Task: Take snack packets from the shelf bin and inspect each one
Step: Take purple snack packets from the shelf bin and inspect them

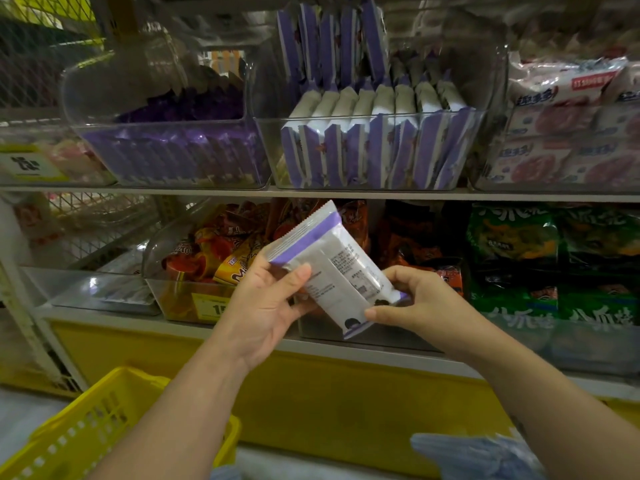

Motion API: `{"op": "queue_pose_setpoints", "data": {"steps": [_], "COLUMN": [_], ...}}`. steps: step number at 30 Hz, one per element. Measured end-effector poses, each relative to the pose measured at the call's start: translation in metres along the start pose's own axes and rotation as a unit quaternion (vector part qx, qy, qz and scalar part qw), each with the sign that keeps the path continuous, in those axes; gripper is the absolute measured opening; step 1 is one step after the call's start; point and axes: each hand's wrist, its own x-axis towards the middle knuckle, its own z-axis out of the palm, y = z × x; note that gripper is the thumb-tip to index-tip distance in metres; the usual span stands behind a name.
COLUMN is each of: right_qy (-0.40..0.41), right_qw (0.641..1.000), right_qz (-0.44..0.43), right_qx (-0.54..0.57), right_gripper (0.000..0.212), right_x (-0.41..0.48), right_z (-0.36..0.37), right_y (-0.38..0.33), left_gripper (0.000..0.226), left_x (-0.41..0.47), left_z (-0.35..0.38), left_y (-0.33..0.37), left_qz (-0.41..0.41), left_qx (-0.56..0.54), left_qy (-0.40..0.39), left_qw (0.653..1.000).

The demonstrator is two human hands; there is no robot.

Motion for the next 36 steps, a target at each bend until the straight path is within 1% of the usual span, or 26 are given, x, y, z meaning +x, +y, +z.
{"op": "queue_pose_setpoints", "data": {"steps": [1,3,5,7,10,13,14,16,17,20,22,24,26,28,31,33,34,36], "right_qy": [0.017,0.058,0.112,0.152,0.171,0.173,0.172,0.165,0.162,0.139,0.102,0.077,0.069,0.074,0.094,0.107,0.106,0.093], "right_qw": [1.0,0.998,0.992,0.986,0.982,0.98,0.979,0.975,0.973,0.969,0.963,0.954,0.95,0.951,0.962,0.978,0.982,0.986], "right_qz": [-0.011,-0.037,-0.058,-0.074,-0.079,-0.083,-0.088,-0.098,-0.097,-0.059,-0.037,-0.024,-0.017,-0.02,-0.041,-0.059,-0.07,-0.089], "right_qx": [-0.004,-0.011,-0.015,-0.009,0.011,0.046,0.064,0.11,0.135,0.196,0.246,0.288,0.305,0.299,0.254,0.172,0.137,0.107], "right_gripper": [0.027,0.028,0.031,0.034,0.037,0.035,0.03,0.014,0.01,0.022,0.022,0.017,0.019,0.021,0.019,0.021,0.022,0.024], "right_x": [0.0,-0.001,-0.001,-0.001,-0.002,-0.004,-0.004,-0.005,-0.005,-0.005,-0.005,-0.005,-0.005,-0.006,-0.007,-0.008,-0.009,-0.012], "right_z": [0.001,0.004,0.004,0.004,0.005,0.007,0.008,0.01,0.011,0.009,0.009,0.01,0.012,0.015,0.019,0.022,0.023,0.025], "right_y": [-0.001,-0.004,-0.006,-0.008,-0.008,-0.01,-0.011,-0.014,-0.015,-0.015,-0.015,-0.016,-0.016,-0.017,-0.017,-0.017,-0.018,-0.02], "left_gripper": [0.031,0.032,0.042,0.047,0.048,0.042,0.04,0.04,0.041,0.049,0.05,0.039,0.025,0.018,0.01,0.02,0.029,0.043], "left_x": [0.001,0.003,0.004,0.005,0.005,0.007,0.007,0.007,0.007,0.004,0.004,0.005,0.006,0.005,0.001,-0.002,-0.004,-0.006], "left_z": [-0.003,-0.01,-0.016,-0.02,-0.022,-0.024,-0.024,-0.023,-0.022,-0.019,-0.016,-0.012,-0.008,-0.005,0.0,0.006,0.01,0.014], "left_y": [0.001,0.002,0.002,0.001,-0.002,-0.004,-0.004,-0.005,-0.005,-0.006,-0.009,-0.012,-0.014,-0.015,-0.015,-0.015,-0.014,-0.013], "left_qz": [0.009,0.035,0.055,0.053,0.039,0.026,0.022,0.017,0.015,0.005,-0.002,-0.008,-0.004,0.008,0.007,-0.024,-0.046,-0.08], "left_qx": [0.022,0.101,0.179,0.204,0.21,0.183,0.172,0.154,0.146,0.125,0.119,0.111,0.124,0.177,0.275,0.289,0.277,0.238], "left_qy": [0.008,0.044,0.075,0.08,0.08,0.088,0.092,0.097,0.097,0.099,0.126,0.177,0.229,0.251,0.214,0.172,0.154,0.133], "left_qw": [1.0,0.993,0.979,0.974,0.974,0.979,0.981,0.983,0.984,0.987,0.985,0.978,0.965,0.952,0.937,0.941,0.947,0.959]}}
